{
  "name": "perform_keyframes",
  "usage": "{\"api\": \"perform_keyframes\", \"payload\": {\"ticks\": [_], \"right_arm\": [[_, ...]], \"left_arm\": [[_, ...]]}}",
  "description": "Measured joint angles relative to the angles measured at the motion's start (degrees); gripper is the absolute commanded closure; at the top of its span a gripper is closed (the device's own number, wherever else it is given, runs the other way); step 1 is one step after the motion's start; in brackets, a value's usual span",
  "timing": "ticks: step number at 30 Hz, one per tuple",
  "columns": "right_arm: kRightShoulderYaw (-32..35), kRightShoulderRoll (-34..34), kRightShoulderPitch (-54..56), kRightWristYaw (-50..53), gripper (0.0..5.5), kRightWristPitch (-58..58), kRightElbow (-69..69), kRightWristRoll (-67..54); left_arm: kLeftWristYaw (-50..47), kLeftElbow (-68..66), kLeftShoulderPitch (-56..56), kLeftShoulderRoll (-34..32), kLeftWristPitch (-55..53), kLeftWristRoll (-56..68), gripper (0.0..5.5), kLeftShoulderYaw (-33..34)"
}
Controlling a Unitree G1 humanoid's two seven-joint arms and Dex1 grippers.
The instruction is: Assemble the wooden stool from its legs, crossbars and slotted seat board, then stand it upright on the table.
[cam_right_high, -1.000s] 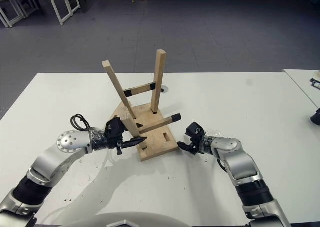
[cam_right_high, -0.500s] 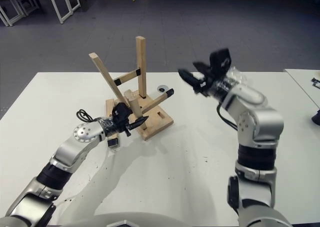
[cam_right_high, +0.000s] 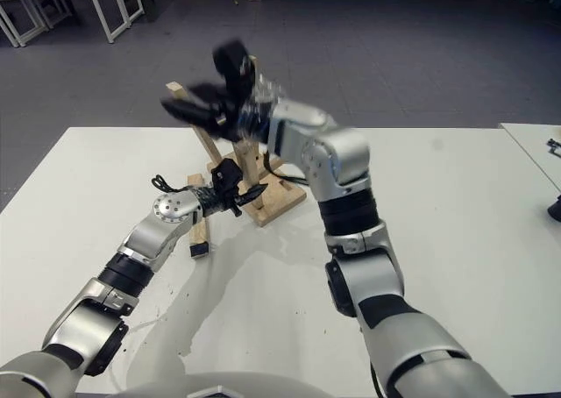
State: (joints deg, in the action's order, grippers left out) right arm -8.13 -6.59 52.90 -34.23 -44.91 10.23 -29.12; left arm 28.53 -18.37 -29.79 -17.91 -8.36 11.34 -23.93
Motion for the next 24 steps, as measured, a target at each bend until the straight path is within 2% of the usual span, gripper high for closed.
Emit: {"api": "perform_keyframes", "payload": {"ticks": [3,4,6,8,12,15,18,20,24], "right_arm": [[-0.2,-0.8,0.1,-0.7,2.31,0.0,-0.5,0.1],[1.6,-0.7,0.0,0.0,2.31,-1.1,-1.0,-0.5],[5.9,-0.8,-0.4,2.1,2.31,-3.4,-1.7,-2.9],[13.2,-1.1,0.1,4.8,2.31,-5.3,-5.3,-7.9],[22.2,-2.9,3.5,9.5,2.31,-6.3,-9.4,-13.5],[27.5,-5.7,3.1,12.2,2.31,-7.4,-11.9,-16.4],[31.9,-8.2,0.0,15.6,2.31,-7.2,-14.9,-18.2],[33.0,-9.7,-4.2,17.5,2.31,-6.4,-15.7,-17.5],[32.9,-13.1,-12.7,19.0,2.31,-1.5,-13.6,-10.8]], "left_arm": [[0.2,0.3,0.0,0.1,0.0,-0.4,3.46,0.0],[0.1,0.8,0.2,-0.1,-0.2,-0.4,3.08,0.0],[0.7,1.5,1.7,-1.4,-2.0,-3.2,2.79,-0.4],[1.3,1.4,9.8,-2.3,-3.5,-3.8,2.48,-0.7],[1.5,8.6,11.5,-2.0,-5.0,-2.5,2.48,4.0],[1.2,16.5,18.6,-3.2,-7.9,-1.4,2.48,7.2],[-3.7,27.9,29.1,-4.4,-12.9,-0.2,2.48,14.0],[-9.5,34.3,33.0,-2.5,-16.3,-0.4,2.48,17.6],[-20.4,42.4,36.8,3.1,-24.5,-3.8,2.48,19.1]]}}
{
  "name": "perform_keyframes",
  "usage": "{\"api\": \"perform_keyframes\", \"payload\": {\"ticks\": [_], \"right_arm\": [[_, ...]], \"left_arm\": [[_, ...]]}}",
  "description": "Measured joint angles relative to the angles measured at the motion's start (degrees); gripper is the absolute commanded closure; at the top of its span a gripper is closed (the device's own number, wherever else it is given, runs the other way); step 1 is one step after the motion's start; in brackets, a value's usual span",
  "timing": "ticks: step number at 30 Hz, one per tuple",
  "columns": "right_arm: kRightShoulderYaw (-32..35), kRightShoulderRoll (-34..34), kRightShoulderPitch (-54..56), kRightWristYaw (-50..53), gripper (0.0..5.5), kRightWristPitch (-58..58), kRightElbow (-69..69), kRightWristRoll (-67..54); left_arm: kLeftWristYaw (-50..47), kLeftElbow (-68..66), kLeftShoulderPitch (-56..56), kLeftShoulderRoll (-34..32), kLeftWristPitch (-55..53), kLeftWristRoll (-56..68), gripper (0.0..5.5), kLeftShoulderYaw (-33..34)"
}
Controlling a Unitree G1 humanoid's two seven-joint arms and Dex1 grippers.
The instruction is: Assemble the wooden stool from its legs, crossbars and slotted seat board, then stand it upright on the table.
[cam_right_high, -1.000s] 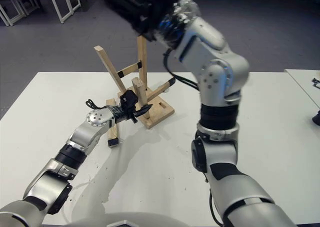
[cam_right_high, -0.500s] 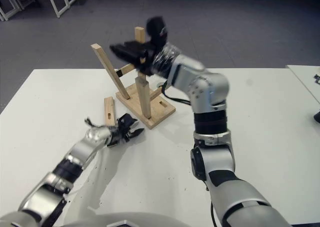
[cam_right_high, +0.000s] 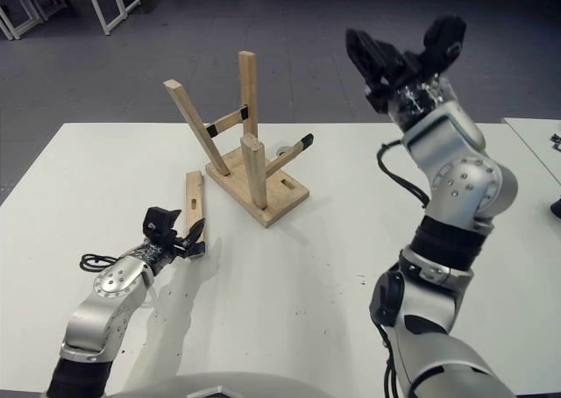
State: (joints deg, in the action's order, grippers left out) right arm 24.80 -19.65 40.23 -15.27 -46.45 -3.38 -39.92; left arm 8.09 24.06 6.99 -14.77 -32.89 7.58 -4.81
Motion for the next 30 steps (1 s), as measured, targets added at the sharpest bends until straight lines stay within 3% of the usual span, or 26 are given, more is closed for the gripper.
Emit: {"api": "perform_keyframes", "payload": {"ticks": [7,13,20,25,30], "right_arm": [[-10.1,-2.8,-6.0,-2.2,2.31,14.0,15.6,16.0],[-21.7,1.8,-5.0,-9.6,2.31,28.6,40.8,26.8],[-25.4,5.2,2.6,-11.2,2.31,42.5,64.3,34.0],[-28.0,5.7,2.8,-21.1,2.31,40.4,62.8,35.1],[-29.6,5.7,-2.8,-34.7,2.31,24.8,49.6,30.6]], "left_arm": [[-4.9,0.7,-2.2,3.6,-14.6,-2.7,2.48,-1.2],[-5.8,-1.9,-6.8,9.4,-20.8,-0.8,2.48,2.0],[-3.8,-8.0,-7.6,5.5,-19.9,-1.6,2.48,1.4],[-0.4,-8.3,-5.9,0.8,-16.6,-1.6,3.21,1.5],[3.0,-11.0,-5.2,-3.8,-12.8,-0.7,3.4,6.7]]}}
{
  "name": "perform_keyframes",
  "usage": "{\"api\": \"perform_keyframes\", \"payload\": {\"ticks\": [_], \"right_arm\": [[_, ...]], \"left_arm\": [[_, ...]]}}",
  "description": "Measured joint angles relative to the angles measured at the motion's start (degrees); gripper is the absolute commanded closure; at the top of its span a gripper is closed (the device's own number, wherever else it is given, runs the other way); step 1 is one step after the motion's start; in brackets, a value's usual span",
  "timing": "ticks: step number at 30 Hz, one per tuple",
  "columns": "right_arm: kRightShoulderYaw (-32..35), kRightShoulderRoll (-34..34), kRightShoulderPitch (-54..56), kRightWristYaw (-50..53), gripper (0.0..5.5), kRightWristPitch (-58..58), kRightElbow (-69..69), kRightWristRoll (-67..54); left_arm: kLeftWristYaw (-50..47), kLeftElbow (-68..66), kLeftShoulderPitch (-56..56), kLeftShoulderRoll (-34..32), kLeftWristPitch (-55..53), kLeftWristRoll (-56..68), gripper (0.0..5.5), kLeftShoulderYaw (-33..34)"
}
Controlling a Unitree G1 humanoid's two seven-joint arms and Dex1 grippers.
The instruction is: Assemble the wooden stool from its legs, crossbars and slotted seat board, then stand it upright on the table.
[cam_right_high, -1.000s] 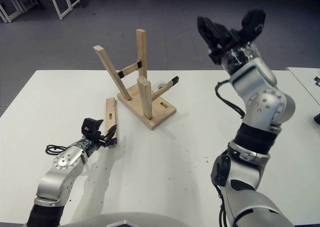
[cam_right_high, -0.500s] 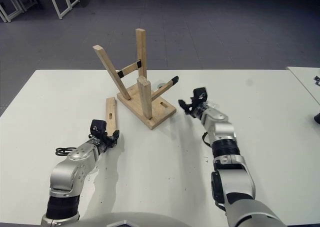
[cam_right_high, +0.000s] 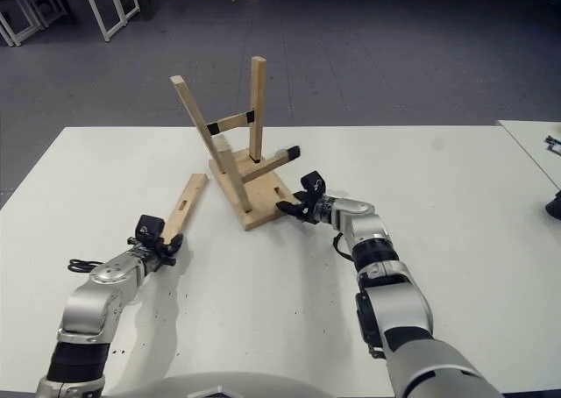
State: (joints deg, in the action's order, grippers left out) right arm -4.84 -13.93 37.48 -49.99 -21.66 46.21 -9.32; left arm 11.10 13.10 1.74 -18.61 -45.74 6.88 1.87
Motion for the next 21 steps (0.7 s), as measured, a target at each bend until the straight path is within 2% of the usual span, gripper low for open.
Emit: {"api": "perform_keyframes", "payload": {"ticks": [7,12,17,21], "right_arm": [[-2.0,0.2,-9.3,-3.7,2.31,-17.1,-20.7,-5.5],[-0.4,-0.6,-14.3,-2.1,2.31,-27.4,-40.2,-11.8],[11.1,-5.2,-14.3,3.3,2.31,-37.0,-55.6,-20.4],[21.7,-7.8,-11.3,6.9,2.31,-45.6,-61.0,-29.5]], "left_arm": [[1.9,-7.4,-3.2,-1.5,6.6,3.0,3.41,8.5],[1.7,-8.3,-12.7,1.3,18.1,9.9,3.41,16.5],[3.9,-4.1,-22.9,2.4,20.3,22.7,3.41,21.2],[7.5,2.1,-28.6,1.7,8.2,43.6,3.41,22.2]]}}
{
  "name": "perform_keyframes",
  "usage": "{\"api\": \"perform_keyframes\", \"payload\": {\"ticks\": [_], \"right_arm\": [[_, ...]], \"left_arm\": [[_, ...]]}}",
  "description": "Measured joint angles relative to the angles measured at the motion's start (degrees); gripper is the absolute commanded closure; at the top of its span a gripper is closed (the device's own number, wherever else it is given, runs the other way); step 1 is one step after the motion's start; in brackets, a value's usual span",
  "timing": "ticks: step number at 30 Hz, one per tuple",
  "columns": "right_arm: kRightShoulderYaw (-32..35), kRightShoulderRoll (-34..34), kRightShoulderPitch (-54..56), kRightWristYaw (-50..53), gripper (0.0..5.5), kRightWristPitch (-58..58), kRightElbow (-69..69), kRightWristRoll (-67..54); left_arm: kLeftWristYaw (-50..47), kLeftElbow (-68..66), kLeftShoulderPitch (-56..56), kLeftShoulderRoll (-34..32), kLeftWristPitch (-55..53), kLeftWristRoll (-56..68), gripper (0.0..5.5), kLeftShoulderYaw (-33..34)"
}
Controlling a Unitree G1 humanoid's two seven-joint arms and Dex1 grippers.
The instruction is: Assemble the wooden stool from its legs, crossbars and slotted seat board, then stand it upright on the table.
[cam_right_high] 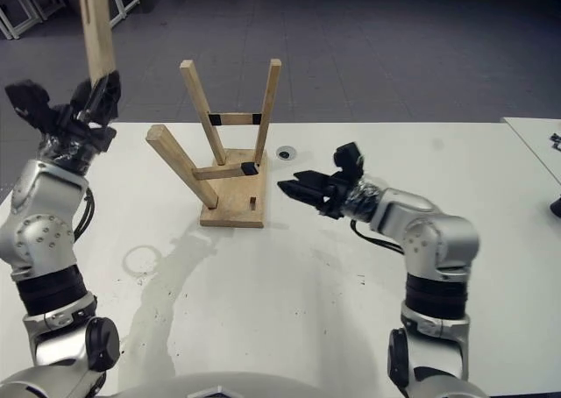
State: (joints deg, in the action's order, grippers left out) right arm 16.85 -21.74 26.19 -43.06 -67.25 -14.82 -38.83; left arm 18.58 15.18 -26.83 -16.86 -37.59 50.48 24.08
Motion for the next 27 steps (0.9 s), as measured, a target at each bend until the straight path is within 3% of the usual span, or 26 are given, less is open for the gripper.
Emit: {"api": "perform_keyframes", "payload": {"ticks": [5,12,16,18,23,27], "right_arm": [[10.3,1.7,14.4,7.6,2.31,-11.0,-0.8,-15.5],[15.3,6.7,20.4,18.5,2.31,-18.7,4.6,-36.7],[11.5,4.3,20.6,26.1,2.31,-15.8,8.4,-52.9],[8.2,0.9,20.2,29.0,2.64,-13.5,8.7,-58.7],[1.5,-6.1,17.0,29.2,3.49,-10.1,5.5,-61.0],[-1.5,-8.7,15.5,26.6,3.49,-6.6,3.6,-60.3]], "left_arm": [[3.6,7.2,-0.5,-5.0,-16.3,26.0,3.41,-3.9],[8.2,7.9,2.5,-7.3,-20.8,30.9,3.42,-11.4],[12.2,8.9,3.7,-9.1,-20.8,31.2,3.45,-13.2],[13.4,9.3,4.0,-9.9,-20.7,31.4,3.45,-13.6],[14.1,9.5,4.2,-10.9,-20.7,31.7,3.45,-14.9],[14.0,9.3,4.2,-11.6,-20.7,32.4,3.45,-15.1]]}}
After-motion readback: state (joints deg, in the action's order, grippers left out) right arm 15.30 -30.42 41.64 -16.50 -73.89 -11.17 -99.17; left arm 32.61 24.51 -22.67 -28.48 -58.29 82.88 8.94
